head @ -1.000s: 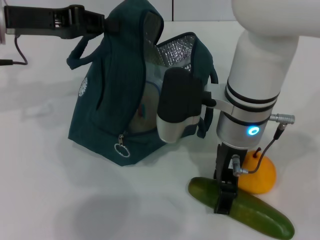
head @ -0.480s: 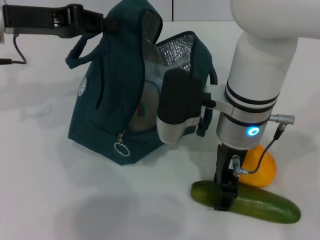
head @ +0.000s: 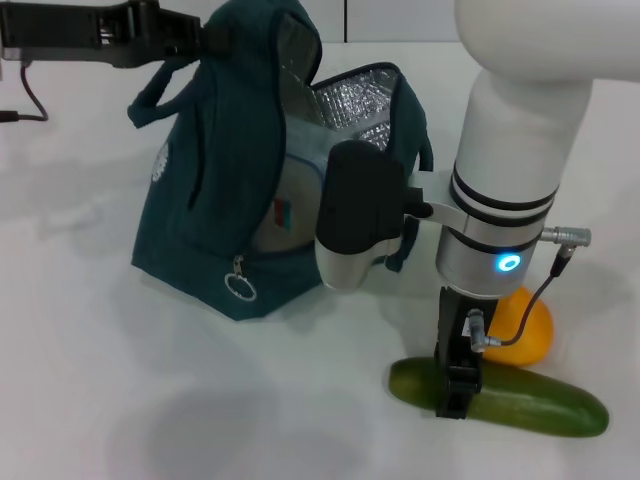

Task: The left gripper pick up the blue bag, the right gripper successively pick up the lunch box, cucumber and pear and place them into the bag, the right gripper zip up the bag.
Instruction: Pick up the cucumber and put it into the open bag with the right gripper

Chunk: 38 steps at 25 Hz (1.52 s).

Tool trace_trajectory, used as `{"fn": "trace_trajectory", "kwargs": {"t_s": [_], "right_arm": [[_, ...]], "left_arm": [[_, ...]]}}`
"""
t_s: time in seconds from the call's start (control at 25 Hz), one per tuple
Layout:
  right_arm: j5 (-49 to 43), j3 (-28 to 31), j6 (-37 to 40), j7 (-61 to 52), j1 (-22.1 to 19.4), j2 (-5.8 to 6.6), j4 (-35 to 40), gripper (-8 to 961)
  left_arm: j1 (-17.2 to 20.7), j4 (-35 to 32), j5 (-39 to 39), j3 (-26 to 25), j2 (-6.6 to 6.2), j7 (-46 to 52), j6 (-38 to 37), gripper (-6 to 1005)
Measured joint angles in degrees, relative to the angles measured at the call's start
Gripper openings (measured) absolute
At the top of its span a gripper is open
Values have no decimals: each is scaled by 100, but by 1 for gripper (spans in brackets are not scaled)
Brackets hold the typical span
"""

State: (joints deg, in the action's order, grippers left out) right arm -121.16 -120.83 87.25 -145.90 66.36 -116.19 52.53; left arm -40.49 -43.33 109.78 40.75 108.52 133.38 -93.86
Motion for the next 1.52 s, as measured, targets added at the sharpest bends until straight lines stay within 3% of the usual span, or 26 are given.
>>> {"fn": "trace_trajectory", "kwargs": {"t_s": [0.88, 1.52], "right_arm": [[-95, 93, -117, 20, -52, 0, -141, 605], [-412, 2005, 310, 106, -791, 45, -157, 598]], "left_arm": [[-1, 0, 7, -9, -21, 39, -51, 53], [21, 0, 36, 25, -51, 125, -151, 53]]}}
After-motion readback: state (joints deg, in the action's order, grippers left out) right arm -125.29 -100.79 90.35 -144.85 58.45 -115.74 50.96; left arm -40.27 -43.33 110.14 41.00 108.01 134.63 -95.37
